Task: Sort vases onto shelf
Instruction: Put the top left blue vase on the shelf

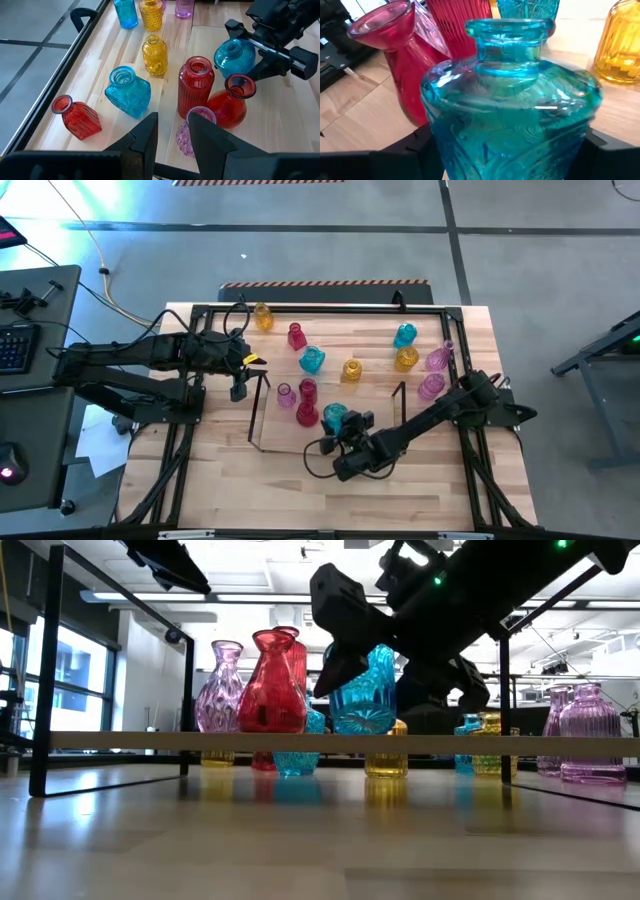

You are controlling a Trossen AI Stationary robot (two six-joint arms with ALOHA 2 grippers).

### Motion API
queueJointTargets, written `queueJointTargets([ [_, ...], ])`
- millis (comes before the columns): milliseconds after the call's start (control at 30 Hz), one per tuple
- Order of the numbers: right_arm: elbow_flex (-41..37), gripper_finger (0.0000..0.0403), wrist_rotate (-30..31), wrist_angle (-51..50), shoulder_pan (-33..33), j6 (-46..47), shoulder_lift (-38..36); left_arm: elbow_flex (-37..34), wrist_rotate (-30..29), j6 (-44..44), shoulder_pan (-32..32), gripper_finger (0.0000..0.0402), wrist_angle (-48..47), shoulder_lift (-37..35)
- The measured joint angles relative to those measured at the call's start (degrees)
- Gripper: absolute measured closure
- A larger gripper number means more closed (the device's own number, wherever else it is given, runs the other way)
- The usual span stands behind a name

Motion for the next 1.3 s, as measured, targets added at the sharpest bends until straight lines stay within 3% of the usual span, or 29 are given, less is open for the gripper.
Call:
queueJointTargets([
  [233, -0.04, 0.0111, -3.29, -0.2, 0.02, -0.6, 0.09, 0.0, 0.0, 0.0, 0.01, 0.0298, 0.0, 0.0],
  [1300, -0.04, 0.0107, -7.17, -0.74, 0.07, -3.9, -2.71, 0.0, 0.0, 0.0, 0.02, 0.0298, -0.13, -0.02],
])
